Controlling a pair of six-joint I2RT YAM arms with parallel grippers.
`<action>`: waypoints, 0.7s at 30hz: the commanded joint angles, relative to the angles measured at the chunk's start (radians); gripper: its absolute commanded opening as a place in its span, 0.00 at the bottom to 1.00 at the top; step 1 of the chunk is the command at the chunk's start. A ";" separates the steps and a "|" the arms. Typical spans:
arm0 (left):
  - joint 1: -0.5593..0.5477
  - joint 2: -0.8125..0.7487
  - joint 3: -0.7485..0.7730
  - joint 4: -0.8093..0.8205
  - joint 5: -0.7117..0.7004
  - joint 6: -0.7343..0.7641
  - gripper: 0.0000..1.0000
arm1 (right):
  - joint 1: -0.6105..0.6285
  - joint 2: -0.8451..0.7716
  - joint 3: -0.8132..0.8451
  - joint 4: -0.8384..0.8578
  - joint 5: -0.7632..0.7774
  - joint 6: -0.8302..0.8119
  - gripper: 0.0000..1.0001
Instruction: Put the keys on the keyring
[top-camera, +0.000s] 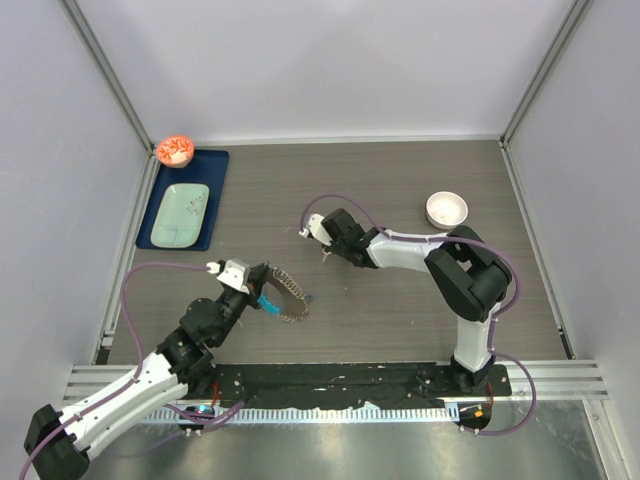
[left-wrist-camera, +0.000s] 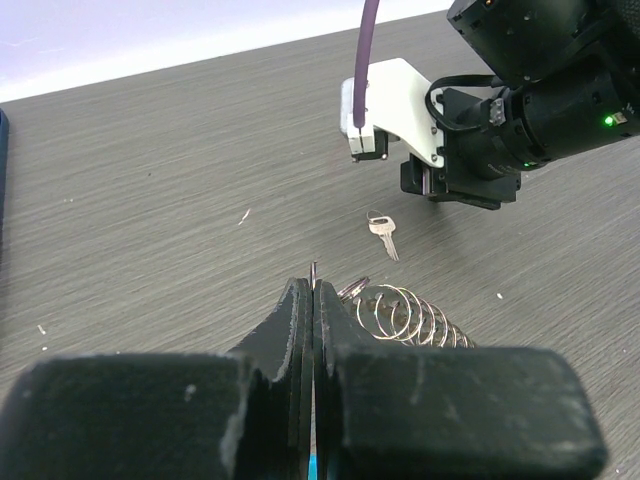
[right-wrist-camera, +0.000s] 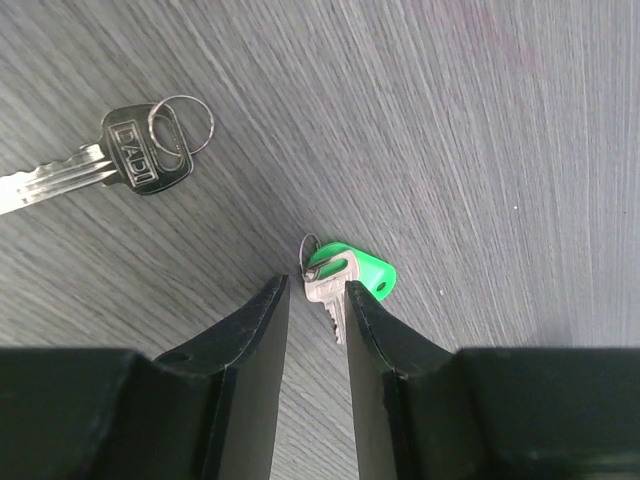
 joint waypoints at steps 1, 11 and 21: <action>0.001 -0.007 0.007 0.039 -0.011 0.004 0.00 | 0.005 0.019 0.036 0.047 0.034 -0.023 0.35; 0.001 -0.016 0.007 0.030 -0.009 0.004 0.00 | 0.005 0.050 0.041 0.060 0.046 -0.043 0.19; 0.001 -0.024 0.006 0.030 0.000 0.006 0.00 | 0.005 -0.018 0.023 0.048 0.028 -0.008 0.01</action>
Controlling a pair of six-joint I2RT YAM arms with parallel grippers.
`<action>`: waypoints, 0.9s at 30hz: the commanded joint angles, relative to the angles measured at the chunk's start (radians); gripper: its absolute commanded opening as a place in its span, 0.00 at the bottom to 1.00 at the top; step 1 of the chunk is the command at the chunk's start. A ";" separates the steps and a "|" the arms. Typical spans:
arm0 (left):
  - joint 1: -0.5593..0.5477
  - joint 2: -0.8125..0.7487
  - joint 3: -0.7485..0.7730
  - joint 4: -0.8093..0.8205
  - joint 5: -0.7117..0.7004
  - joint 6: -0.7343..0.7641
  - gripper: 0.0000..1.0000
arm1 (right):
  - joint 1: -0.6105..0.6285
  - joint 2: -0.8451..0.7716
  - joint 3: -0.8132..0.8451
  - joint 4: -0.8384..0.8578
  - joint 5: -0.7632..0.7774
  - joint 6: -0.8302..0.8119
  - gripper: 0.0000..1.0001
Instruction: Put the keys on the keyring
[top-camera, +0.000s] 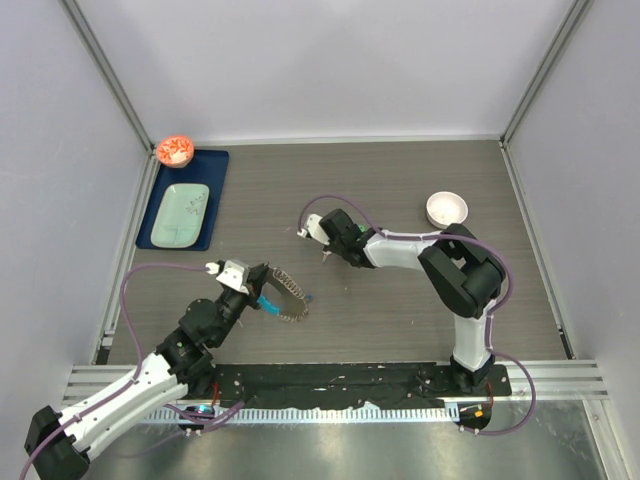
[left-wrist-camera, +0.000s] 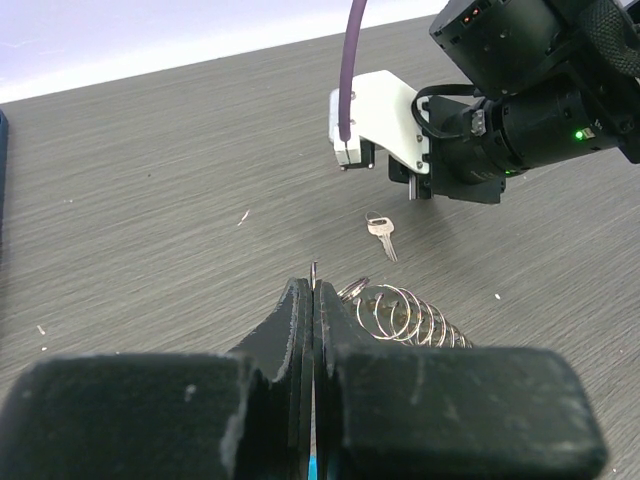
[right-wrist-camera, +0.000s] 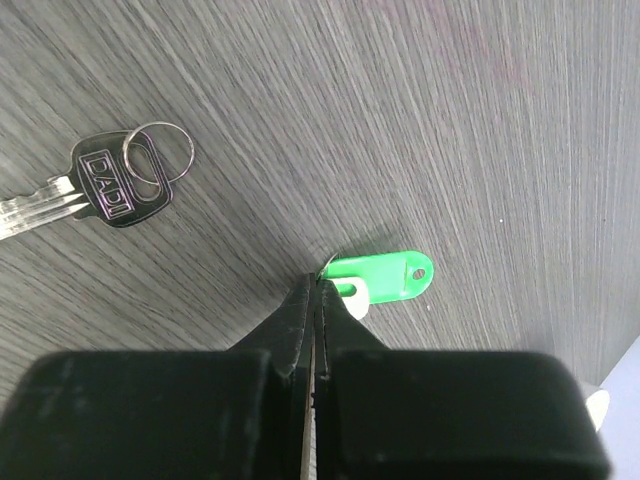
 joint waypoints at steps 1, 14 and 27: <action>0.001 -0.009 0.006 0.043 0.002 0.006 0.00 | 0.004 -0.092 -0.004 0.002 -0.024 0.033 0.01; 0.001 0.003 -0.003 0.089 0.114 0.027 0.00 | 0.002 -0.344 -0.119 -0.033 -0.171 0.197 0.01; 0.001 0.196 0.026 0.281 0.416 0.065 0.00 | 0.002 -0.727 -0.247 -0.087 -0.441 0.333 0.01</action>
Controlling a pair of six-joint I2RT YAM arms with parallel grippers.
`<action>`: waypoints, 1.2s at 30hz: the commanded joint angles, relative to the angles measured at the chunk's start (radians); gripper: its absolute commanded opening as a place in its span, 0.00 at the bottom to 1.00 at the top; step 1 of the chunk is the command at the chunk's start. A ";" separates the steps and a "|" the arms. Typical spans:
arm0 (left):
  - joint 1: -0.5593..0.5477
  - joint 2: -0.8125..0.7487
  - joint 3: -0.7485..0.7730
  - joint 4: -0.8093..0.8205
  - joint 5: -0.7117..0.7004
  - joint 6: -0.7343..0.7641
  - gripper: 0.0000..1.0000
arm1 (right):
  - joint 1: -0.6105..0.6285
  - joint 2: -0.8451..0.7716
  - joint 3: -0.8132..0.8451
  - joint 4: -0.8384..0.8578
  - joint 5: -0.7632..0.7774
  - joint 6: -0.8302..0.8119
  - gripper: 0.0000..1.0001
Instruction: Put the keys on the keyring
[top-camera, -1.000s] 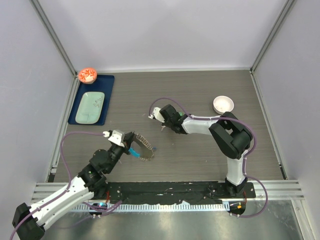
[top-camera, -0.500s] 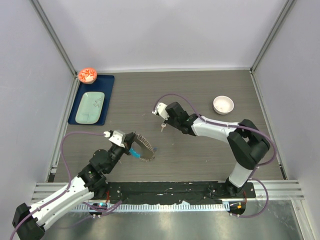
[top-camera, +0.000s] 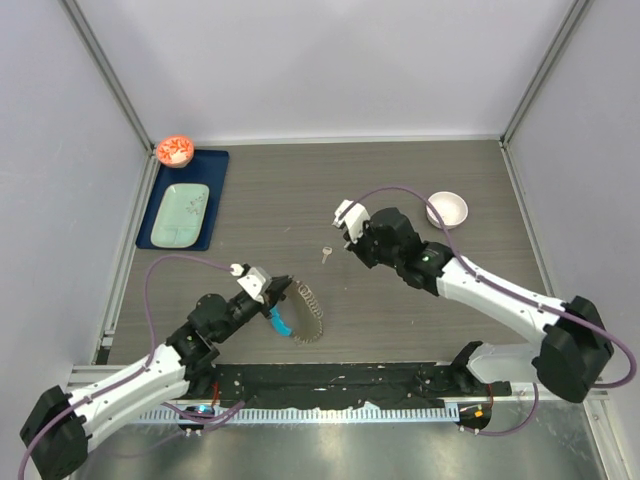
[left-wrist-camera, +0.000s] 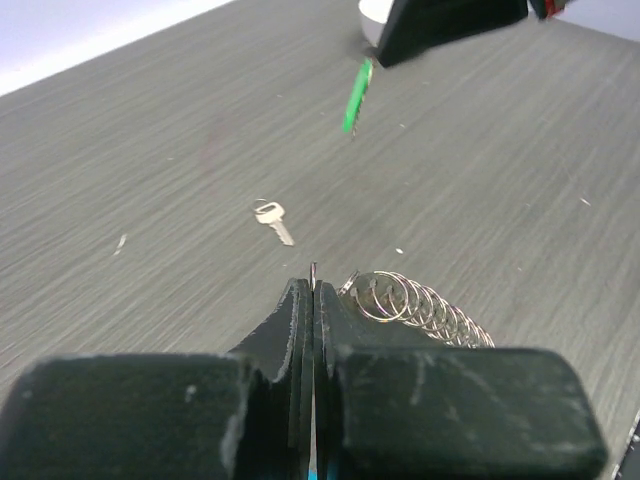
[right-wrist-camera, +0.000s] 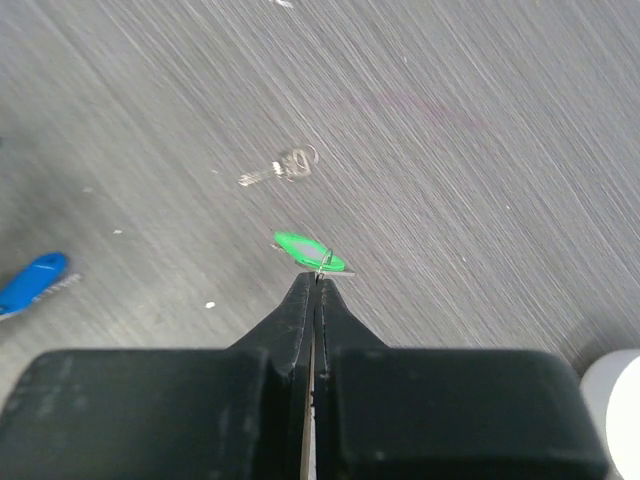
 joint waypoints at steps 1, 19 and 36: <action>0.001 0.058 0.041 0.170 0.138 0.018 0.00 | 0.003 -0.127 -0.011 -0.013 -0.140 0.053 0.01; 0.001 0.262 0.178 0.256 0.499 0.167 0.00 | 0.003 -0.297 0.019 -0.238 -0.491 0.007 0.01; 0.001 0.472 0.310 0.273 0.704 0.163 0.00 | 0.018 -0.363 -0.014 -0.306 -0.576 0.004 0.01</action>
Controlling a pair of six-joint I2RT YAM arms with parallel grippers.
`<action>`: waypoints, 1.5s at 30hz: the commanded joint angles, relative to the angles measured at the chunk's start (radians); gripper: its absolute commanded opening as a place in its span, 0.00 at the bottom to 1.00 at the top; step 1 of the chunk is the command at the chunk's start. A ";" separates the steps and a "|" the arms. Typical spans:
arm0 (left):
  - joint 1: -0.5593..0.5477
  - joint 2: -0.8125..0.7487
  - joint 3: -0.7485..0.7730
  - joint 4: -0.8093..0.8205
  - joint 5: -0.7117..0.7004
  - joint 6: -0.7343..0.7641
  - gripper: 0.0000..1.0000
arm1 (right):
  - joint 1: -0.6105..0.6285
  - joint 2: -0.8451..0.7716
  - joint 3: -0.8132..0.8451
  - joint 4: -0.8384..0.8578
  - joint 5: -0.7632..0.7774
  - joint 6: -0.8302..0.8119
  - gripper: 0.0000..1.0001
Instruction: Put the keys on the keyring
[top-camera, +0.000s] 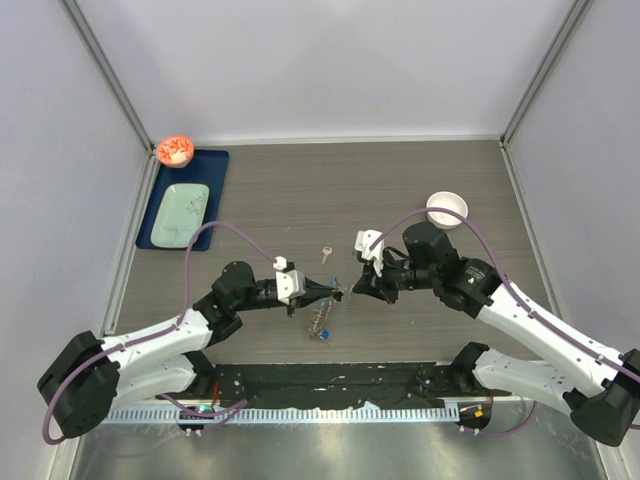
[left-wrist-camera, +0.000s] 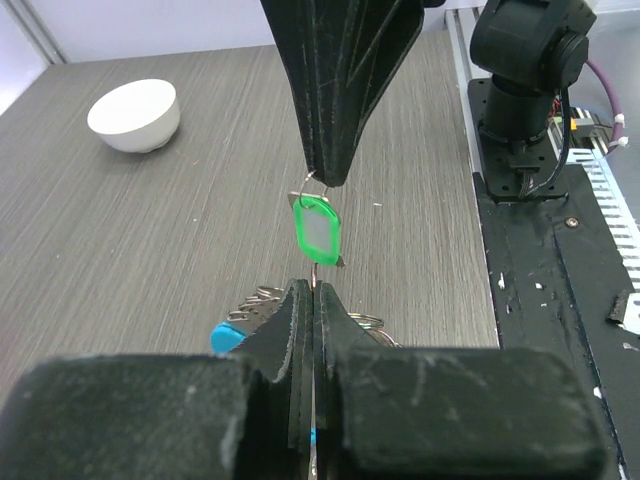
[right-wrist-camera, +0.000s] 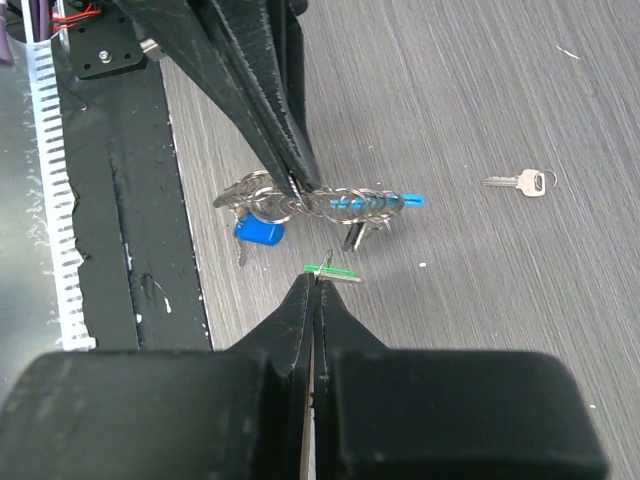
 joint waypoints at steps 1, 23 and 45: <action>0.001 0.019 0.063 0.090 0.056 -0.002 0.00 | 0.024 -0.023 0.009 0.015 -0.022 -0.012 0.01; 0.001 0.051 0.073 0.147 0.115 -0.073 0.00 | 0.102 0.009 0.024 -0.011 0.081 -0.060 0.01; 0.001 0.060 0.099 0.069 0.138 -0.050 0.00 | 0.120 0.013 0.041 -0.025 0.064 -0.075 0.01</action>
